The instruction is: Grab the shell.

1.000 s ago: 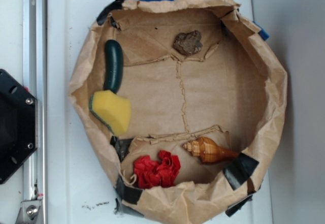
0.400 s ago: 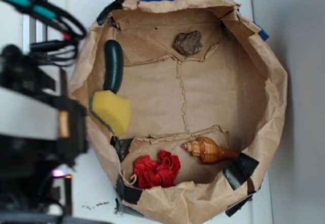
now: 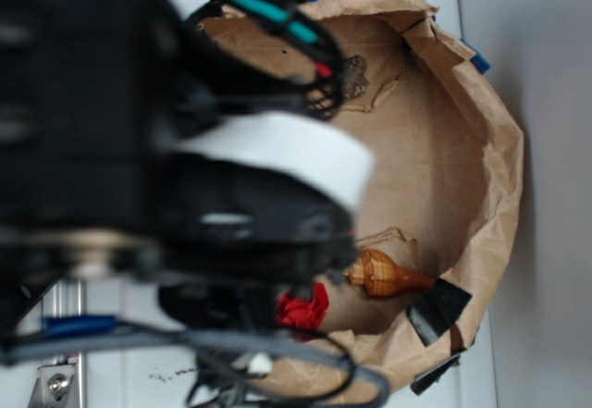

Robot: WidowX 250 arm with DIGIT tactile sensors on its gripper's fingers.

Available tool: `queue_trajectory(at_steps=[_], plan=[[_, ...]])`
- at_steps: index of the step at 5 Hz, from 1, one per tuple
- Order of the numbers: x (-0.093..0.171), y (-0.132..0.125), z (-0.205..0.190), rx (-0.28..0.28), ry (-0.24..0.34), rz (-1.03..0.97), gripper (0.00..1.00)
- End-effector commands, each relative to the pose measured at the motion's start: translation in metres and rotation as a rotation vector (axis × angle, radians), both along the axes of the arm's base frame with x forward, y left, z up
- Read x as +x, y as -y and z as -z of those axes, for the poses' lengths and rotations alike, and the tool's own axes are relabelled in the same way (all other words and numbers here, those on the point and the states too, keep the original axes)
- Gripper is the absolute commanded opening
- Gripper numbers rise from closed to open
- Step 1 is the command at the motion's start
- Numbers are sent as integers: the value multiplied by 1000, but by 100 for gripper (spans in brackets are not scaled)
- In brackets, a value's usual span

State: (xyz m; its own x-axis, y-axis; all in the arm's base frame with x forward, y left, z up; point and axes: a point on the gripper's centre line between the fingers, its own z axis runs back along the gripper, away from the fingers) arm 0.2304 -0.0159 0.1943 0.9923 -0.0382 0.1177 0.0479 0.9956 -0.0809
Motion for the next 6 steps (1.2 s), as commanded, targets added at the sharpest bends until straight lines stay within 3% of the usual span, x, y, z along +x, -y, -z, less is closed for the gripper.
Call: queue_trajectory(at_steps=[1,4,5,6], plan=[[27,-16,2,-6,65,80,100],[27,-16,2,-6,65,80,100],[41,-14,42,54,56,109,100],[54,-13,70,69,52,140,100]])
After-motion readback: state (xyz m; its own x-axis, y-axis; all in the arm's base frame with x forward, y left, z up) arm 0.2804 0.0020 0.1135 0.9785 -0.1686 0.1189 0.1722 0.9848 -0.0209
